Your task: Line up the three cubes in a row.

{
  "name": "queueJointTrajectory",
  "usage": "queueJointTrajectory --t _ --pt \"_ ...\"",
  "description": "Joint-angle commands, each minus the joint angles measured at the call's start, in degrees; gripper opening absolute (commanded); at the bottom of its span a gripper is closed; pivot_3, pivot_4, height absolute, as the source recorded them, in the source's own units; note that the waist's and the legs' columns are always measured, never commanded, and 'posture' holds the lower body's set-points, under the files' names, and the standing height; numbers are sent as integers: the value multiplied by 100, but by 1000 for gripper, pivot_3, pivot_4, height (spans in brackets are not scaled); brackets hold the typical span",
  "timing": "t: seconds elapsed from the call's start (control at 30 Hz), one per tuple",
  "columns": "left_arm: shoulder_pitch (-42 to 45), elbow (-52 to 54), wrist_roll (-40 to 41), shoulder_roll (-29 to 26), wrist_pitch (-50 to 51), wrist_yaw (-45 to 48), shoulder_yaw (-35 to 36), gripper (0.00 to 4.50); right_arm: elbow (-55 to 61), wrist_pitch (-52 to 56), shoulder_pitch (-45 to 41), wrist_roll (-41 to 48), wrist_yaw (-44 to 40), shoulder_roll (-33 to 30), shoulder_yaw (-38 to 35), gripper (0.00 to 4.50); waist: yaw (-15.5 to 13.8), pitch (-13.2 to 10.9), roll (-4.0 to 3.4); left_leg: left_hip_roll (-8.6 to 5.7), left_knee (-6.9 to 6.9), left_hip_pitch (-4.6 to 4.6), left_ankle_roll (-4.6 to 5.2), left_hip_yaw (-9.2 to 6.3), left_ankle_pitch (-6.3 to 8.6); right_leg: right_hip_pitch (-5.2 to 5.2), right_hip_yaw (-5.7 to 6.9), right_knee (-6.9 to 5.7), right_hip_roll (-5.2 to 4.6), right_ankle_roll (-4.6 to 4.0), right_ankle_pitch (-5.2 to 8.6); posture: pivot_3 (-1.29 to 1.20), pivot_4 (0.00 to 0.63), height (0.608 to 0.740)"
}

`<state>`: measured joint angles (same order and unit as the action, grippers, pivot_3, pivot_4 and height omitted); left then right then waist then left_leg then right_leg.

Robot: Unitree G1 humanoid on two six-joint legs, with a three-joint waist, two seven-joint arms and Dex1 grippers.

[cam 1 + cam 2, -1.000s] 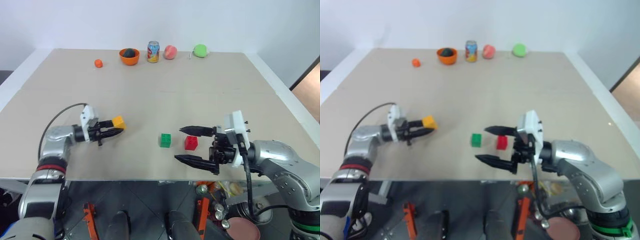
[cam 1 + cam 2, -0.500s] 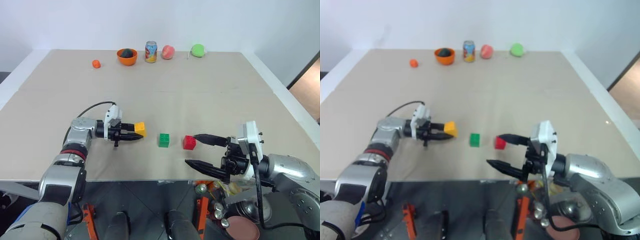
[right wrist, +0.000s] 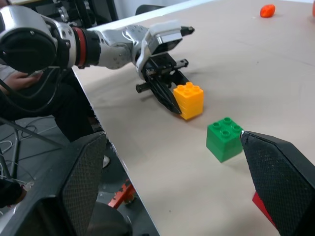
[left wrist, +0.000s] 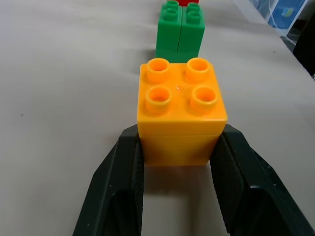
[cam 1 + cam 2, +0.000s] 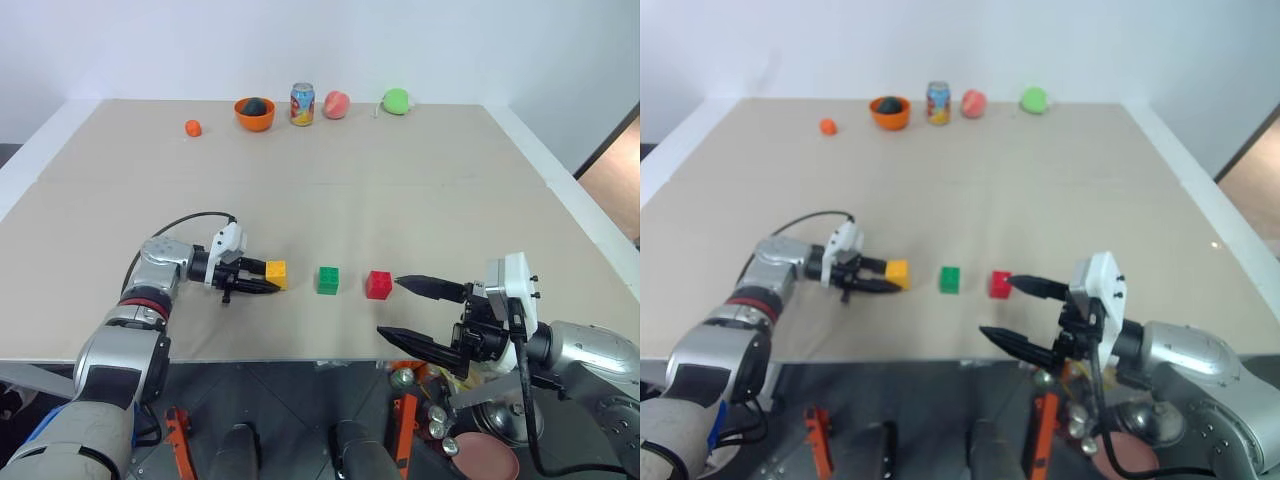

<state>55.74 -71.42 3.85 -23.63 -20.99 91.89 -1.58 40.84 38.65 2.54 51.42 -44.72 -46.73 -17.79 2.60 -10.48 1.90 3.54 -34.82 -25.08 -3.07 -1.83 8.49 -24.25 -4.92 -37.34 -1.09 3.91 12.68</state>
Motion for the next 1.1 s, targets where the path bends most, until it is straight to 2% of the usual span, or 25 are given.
queueJointTrajectory --t 0.03,0.27,1.1 --pt "147 -15 -27 -68 -123 61 -6 1314 -180 -118 55 -45 -101 -141 -364 4500 -1 0 0 0 -1 0 0 0 0 0 0 0 0 0 0 0 150 740" --pt "142 -7 -28 3 -199 61 -84 1314 -652 -285 276 -471 -346 -276 -454 4500 -1 0 0 0 -1 0 0 0 0 1 1 0 0 0 0 0 150 740" --pt "297 -151 -211 150 -496 -227 29 1314 -567 -201 153 -376 -307 -256 -438 4500 3 0 0 0 -3 2 0 -1 0 3 0 -1 2 3 -2 0 150 740"
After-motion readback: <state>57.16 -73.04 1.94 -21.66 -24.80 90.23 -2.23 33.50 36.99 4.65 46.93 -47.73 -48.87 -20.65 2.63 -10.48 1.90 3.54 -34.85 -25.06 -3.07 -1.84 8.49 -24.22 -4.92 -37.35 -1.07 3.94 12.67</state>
